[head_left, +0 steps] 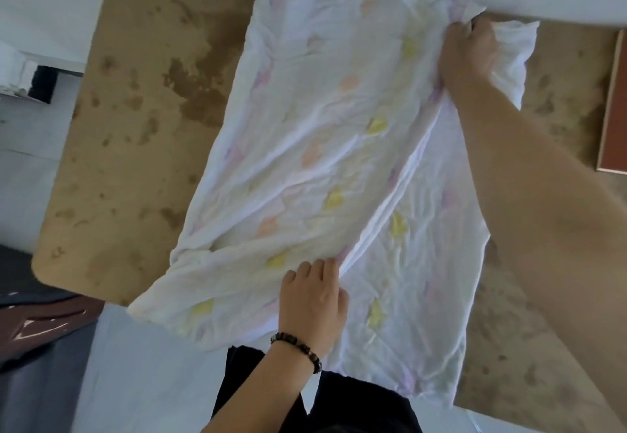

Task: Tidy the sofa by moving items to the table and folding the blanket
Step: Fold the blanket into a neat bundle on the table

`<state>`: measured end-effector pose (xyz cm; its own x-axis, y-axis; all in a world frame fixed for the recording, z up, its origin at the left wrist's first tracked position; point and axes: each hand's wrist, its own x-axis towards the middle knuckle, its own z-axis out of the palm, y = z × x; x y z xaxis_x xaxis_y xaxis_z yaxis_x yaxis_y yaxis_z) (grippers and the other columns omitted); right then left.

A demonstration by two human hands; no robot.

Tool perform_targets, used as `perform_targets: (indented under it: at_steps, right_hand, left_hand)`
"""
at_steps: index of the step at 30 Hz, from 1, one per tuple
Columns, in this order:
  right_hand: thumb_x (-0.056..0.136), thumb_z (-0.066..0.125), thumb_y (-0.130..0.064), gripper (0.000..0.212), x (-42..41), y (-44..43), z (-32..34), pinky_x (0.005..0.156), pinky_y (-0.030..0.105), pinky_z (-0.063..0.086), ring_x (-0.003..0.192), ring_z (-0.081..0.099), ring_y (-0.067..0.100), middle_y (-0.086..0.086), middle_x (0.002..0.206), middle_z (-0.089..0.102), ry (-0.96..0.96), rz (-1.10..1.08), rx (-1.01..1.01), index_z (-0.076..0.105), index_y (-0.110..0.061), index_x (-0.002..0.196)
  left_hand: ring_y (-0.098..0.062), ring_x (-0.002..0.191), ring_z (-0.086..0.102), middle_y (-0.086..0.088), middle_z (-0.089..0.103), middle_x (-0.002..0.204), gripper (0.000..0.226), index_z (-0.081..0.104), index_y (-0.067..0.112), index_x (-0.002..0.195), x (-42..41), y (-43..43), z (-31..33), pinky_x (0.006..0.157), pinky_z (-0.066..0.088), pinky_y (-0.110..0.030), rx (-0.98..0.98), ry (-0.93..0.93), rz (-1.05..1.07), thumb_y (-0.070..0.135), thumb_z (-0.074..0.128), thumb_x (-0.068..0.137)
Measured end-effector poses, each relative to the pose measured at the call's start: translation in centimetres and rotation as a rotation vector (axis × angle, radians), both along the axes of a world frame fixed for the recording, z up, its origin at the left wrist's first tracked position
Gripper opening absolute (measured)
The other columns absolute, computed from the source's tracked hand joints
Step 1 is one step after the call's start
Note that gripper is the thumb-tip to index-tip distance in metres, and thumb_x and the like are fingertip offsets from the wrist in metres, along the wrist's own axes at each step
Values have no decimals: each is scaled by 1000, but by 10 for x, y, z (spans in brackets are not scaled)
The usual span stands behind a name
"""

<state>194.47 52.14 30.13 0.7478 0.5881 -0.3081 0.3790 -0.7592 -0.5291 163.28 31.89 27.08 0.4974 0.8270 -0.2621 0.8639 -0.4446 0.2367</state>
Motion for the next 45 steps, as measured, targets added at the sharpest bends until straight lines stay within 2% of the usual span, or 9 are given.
perform_targets:
  at_steps: [5,9,15,21,25,33,38,41,45]
  right_hand:
    - [107,23,-29,45,10,6,-12,105,29,33,134,45,26,7,145,49,-112,65,-75,41,-17,147]
    - [107,27,-26,39,24,10,-19,83,34,30,121,54,35,19,132,57,-238,175,-60,43,-5,136]
    - [103,35,-33,50,35,-11,-43,92,52,49,127,47,39,19,144,41,-360,306,-114,31,-8,146]
    - [95,52,-37,73,-1,-59,-37,110,41,37,135,38,32,16,154,27,-420,275,24,18,-12,155]
    - [92,55,-47,79,-47,-121,-36,101,29,37,122,45,26,13,141,36,-259,228,61,20,-15,155]
    - [86,60,-40,74,-64,-162,-49,84,37,58,88,68,26,6,104,69,120,151,9,28,-22,150]
    - [92,60,-26,60,-60,-162,-54,56,25,58,65,65,15,12,112,67,316,92,145,35,-23,145]
    - [90,59,-29,64,-62,-163,-58,78,34,60,92,67,23,10,131,58,268,176,93,33,-23,148]
    - [95,51,-26,63,-68,-167,-61,108,35,37,135,45,30,10,150,45,64,351,12,29,-16,153]
  left_hand:
    - [-15,44,46,8,48,52,15,60,15,80,-22,-7,4,47,27,-25,81,22,1,26,52,86]
    - [-12,39,40,7,42,51,14,54,16,81,-14,-20,11,38,15,-21,138,-102,-20,22,43,87]
    - [-10,52,52,9,53,66,21,58,18,86,9,-48,-12,38,24,-20,13,-111,-38,31,41,90]
    - [-16,66,51,4,53,78,31,60,17,106,-4,-70,-18,52,40,-25,56,-147,-5,18,55,76]
    - [-21,70,52,-1,54,83,36,54,16,109,-21,-89,-19,61,48,-35,109,-167,118,12,52,73]
    - [-29,74,53,-6,60,85,33,61,12,93,-58,-100,-27,64,41,-37,297,-127,371,14,75,63]
    - [-32,73,54,-10,58,83,39,60,11,87,-96,-93,-21,61,36,-34,429,-78,611,-6,73,54]
    - [-31,71,49,-11,57,80,25,58,10,80,-117,-117,-6,60,38,-34,597,-191,717,-6,64,62]
    - [-28,75,47,-10,58,84,24,60,10,84,-103,-181,-4,65,37,-34,603,-268,677,-4,59,64]
